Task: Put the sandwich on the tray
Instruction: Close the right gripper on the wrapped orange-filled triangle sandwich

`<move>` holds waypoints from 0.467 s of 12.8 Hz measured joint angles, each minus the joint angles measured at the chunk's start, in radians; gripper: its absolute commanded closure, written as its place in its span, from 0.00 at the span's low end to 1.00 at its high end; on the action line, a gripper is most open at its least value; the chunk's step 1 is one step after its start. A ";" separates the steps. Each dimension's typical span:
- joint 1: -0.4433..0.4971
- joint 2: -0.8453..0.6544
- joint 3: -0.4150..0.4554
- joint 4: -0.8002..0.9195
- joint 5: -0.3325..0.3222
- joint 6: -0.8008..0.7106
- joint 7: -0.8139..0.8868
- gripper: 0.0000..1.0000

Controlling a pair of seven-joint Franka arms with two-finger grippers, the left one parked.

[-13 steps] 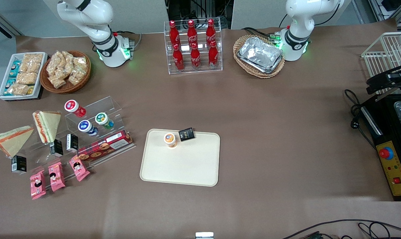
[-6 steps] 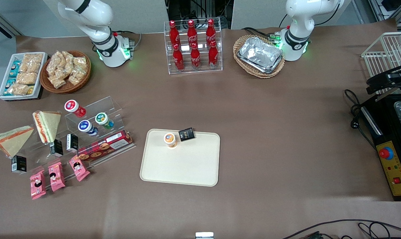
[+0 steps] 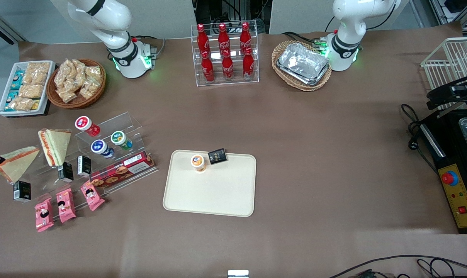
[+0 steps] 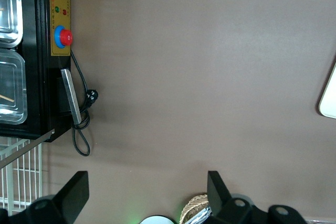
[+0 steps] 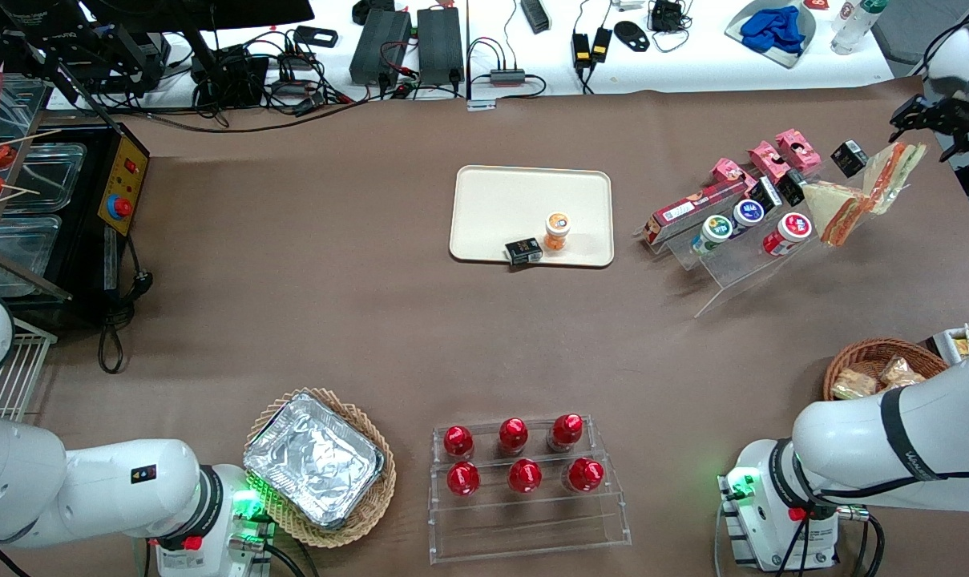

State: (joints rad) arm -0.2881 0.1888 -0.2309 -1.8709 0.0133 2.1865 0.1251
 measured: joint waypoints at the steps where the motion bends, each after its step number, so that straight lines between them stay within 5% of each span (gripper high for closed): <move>1: 0.000 0.000 0.000 -0.034 0.001 0.045 0.026 0.00; 6: 0.002 0.007 0.007 -0.115 0.001 0.165 0.103 0.00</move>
State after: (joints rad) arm -0.2860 0.1960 -0.2238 -1.9854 0.0142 2.3516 0.2283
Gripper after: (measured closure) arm 0.000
